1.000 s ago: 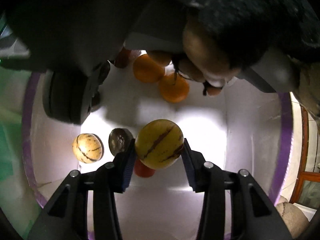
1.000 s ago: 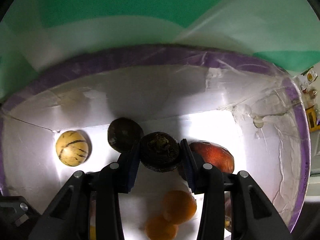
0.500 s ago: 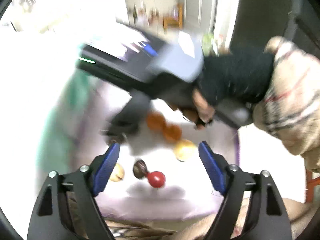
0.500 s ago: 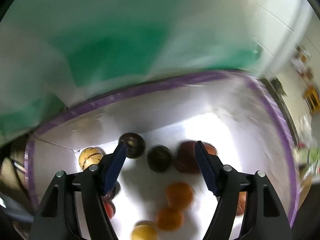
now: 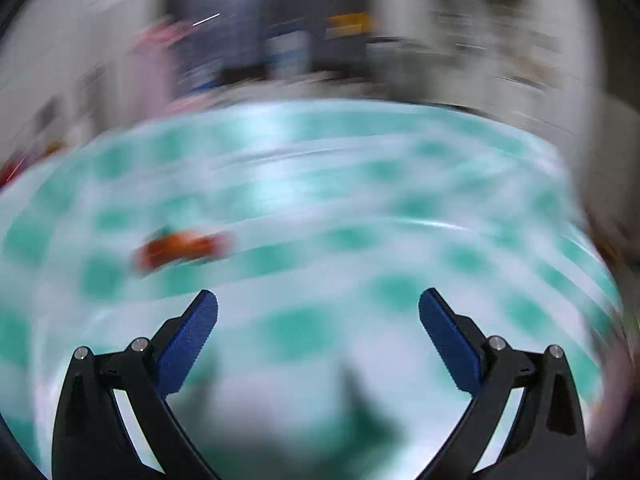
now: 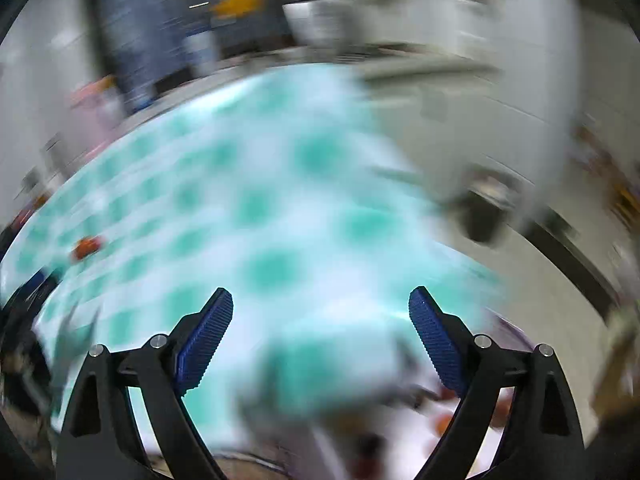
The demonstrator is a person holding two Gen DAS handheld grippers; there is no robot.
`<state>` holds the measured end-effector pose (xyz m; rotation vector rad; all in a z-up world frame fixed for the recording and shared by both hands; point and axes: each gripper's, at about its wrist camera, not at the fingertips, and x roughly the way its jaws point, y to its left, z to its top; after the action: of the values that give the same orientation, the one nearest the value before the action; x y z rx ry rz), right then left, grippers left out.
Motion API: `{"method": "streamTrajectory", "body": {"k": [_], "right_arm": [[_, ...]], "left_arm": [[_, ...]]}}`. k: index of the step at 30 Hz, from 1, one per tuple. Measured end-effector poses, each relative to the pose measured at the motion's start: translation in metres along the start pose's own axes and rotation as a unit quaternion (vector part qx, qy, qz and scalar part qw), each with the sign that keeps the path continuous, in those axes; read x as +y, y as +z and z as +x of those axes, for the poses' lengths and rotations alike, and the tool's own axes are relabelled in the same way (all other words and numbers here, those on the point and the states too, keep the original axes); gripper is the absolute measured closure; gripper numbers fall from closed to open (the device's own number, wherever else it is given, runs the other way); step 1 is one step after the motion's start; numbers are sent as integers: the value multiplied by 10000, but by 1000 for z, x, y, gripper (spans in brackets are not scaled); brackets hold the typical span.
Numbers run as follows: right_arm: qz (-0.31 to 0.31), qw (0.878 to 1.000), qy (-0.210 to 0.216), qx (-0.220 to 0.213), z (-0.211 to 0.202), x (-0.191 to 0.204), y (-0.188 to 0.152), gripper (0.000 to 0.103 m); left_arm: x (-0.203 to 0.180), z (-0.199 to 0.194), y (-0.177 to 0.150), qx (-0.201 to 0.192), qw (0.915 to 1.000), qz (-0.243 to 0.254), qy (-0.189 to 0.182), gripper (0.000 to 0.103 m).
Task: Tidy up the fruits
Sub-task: 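Move both open tools back over the remaining fruits on the table, then grasp a red tomato with the right tool while the left tool grasps another red tomato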
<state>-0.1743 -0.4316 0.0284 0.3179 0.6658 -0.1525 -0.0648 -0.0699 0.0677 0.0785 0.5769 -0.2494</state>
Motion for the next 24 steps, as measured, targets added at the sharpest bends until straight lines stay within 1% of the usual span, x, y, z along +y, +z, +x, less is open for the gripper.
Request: {"method": "streamTrajectory", "body": {"k": [1, 2, 3, 4, 5, 6, 7, 8, 9, 10, 12, 13, 14, 15, 18, 21, 22, 23, 24], "right_arm": [[-235, 9995, 183, 62, 16, 29, 5, 15], [-443, 9983, 346, 165, 32, 59, 10, 15], [-676, 9955, 588, 299, 52, 97, 16, 15], [-850, 9924, 797, 384, 68, 126, 19, 16], [-1050, 9884, 984, 487, 82, 162, 18, 16], [-1259, 9836, 1135, 623, 106, 200, 21, 16], [-1377, 9802, 1234, 713, 118, 224, 23, 16], [-1549, 9742, 1393, 866, 140, 259, 25, 16], [-1644, 9709, 1456, 954, 154, 280, 25, 16], [-1757, 9676, 1491, 1038, 170, 302, 25, 16], [-2013, 9612, 1530, 1104, 198, 341, 24, 16], [-2108, 9586, 1561, 1111, 210, 360, 26, 17], [-2161, 9571, 1577, 1114, 218, 370, 29, 18], [-2225, 9552, 1580, 1145, 231, 384, 32, 19], [-2336, 9530, 1472, 1247, 265, 418, 35, 30], [-2471, 9507, 1308, 1342, 288, 438, 37, 34], [-2518, 9513, 1235, 1283, 291, 442, 38, 37], [-2552, 9505, 1224, 1284, 294, 446, 39, 38], [-2585, 9495, 1247, 1270, 297, 450, 41, 41]], "left_arm": [[34, 12, 7, 141, 9987, -384, 298, 2], [58, 20, 9, 235, 9963, -659, 496, 2], [77, 27, 16, 314, 9933, -891, 672, 2], [102, 36, 20, 398, 9895, -1110, 834, 2], [117, 41, 22, 458, 9872, -1221, 919, 2], [132, 49, 23, 536, 9846, -1312, 1026, 2], [137, 52, 21, 566, 9834, -1346, 1079, 2], [143, 57, 18, 576, 9826, -1379, 1101, 2], [152, 59, 14, 572, 9818, -1454, 1079, 2], [151, 58, 11, 593, 9811, -1499, 1072, 2], [155, 54, 10, 581, 9799, -1489, 1191, 2], [148, 49, 9, 469, 9790, -1406, 1399, 2], [137, 43, 7, 412, 9775, -1364, 1558, 2], [140, 42, 7, 417, 9759, -1364, 1653, 2], [147, 43, 4, 599, 9729, -1548, 1613, 2], [152, 46, 1, 708, 9702, -1643, 1637, 2], [152, 46, 2, 715, 9700, -1635, 1653, 2], [152, 46, 2, 714, 9700, -1624, 1660, 2], [151, 46, 3, 708, 9706, -1610, 1646, 2]]}}
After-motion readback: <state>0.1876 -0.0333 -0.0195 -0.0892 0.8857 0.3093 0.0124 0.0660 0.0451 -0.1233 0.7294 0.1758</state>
